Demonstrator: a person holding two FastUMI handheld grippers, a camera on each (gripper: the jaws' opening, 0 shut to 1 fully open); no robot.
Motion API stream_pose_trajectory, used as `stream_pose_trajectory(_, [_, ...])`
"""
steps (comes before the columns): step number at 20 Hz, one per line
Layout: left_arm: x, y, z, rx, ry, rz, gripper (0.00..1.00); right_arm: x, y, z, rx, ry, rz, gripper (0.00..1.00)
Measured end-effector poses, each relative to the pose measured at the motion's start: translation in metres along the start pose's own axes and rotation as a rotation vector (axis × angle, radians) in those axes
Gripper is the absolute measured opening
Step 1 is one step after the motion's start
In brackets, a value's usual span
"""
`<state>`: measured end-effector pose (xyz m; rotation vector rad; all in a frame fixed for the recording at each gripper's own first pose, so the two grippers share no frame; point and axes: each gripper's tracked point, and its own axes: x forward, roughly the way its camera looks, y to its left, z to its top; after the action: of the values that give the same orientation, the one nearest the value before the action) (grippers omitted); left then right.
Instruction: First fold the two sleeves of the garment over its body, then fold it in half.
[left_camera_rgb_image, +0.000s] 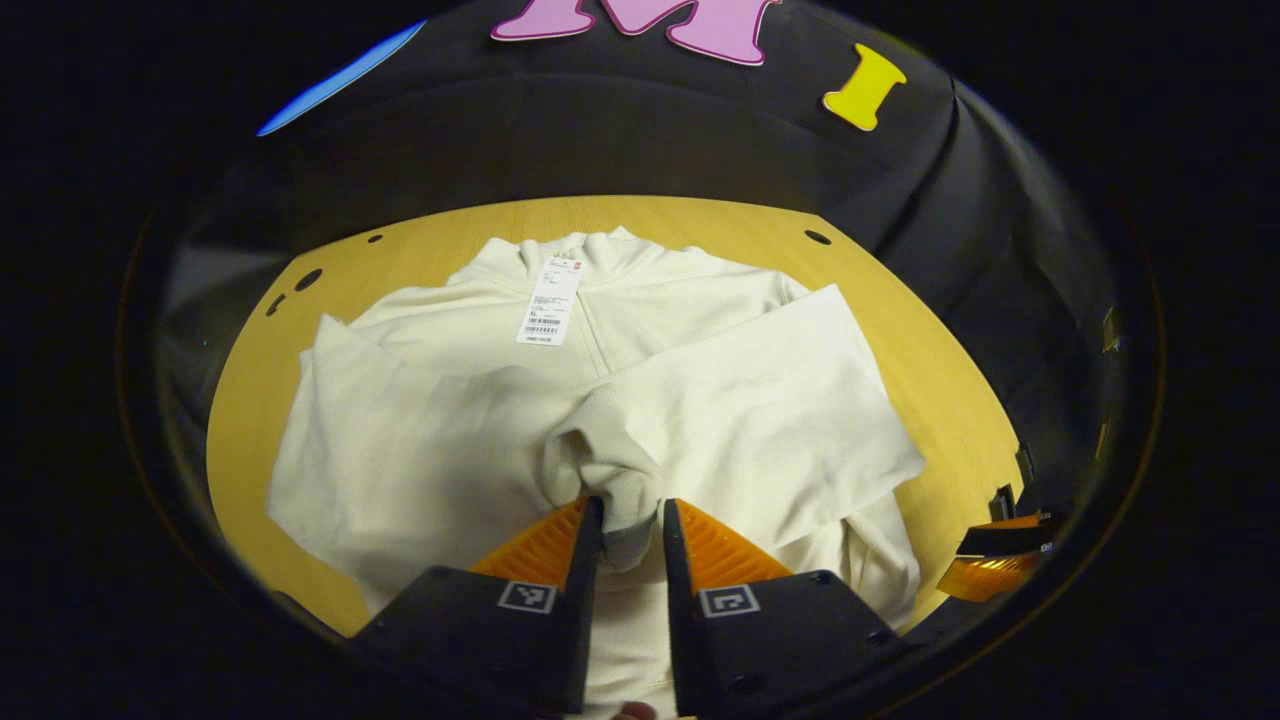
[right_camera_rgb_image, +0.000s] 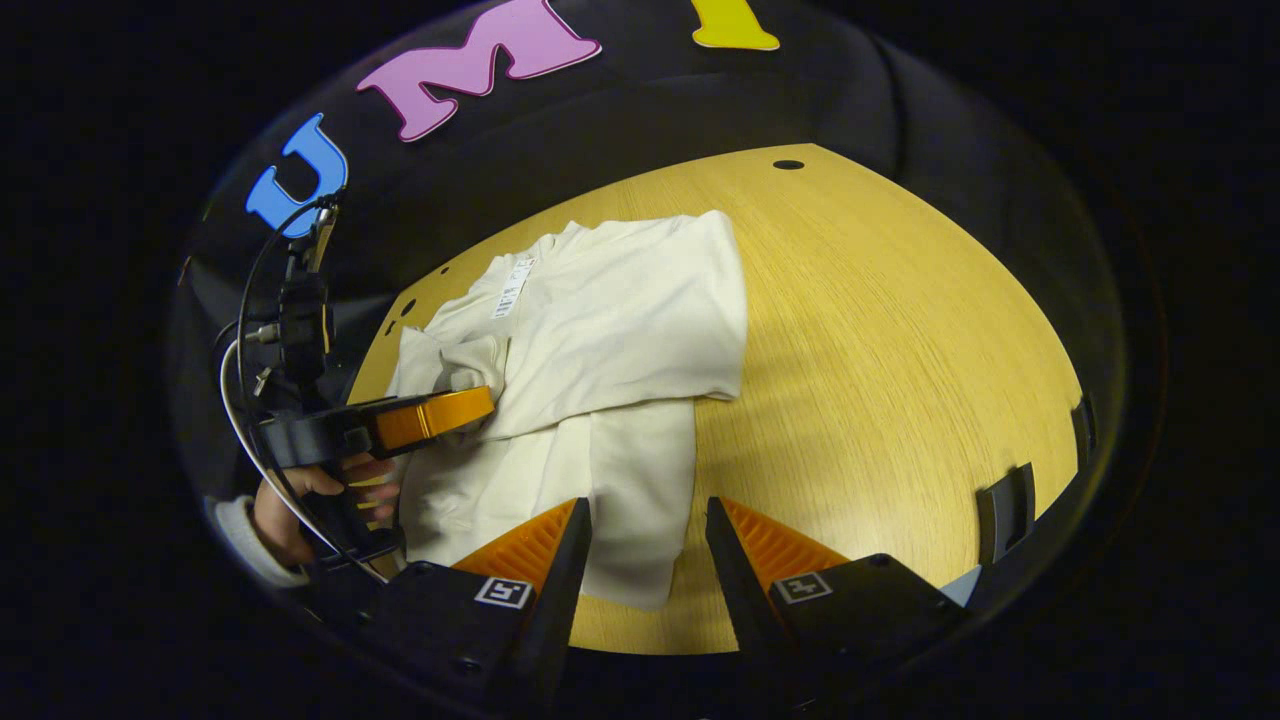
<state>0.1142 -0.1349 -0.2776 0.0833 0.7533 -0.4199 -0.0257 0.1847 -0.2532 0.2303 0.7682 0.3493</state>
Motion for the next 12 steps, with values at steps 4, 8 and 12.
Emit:
stream_pose_trajectory(4, [-0.020,-0.004,-0.004,0.030,-0.023,-0.026,0.60,-0.002,0.001,-0.008,-0.014,0.017,0.005,0.72])
stream_pose_trajectory(8, [-0.053,-0.003,-0.027,0.016,-0.029,-0.055,0.73,-0.004,0.000,-0.015,-0.035,0.026,0.001,0.75])
stream_pose_trajectory(12, [-0.094,0.014,-0.053,-0.042,-0.039,-0.050,0.76,-0.006,0.001,-0.023,-0.048,0.043,0.014,0.77])
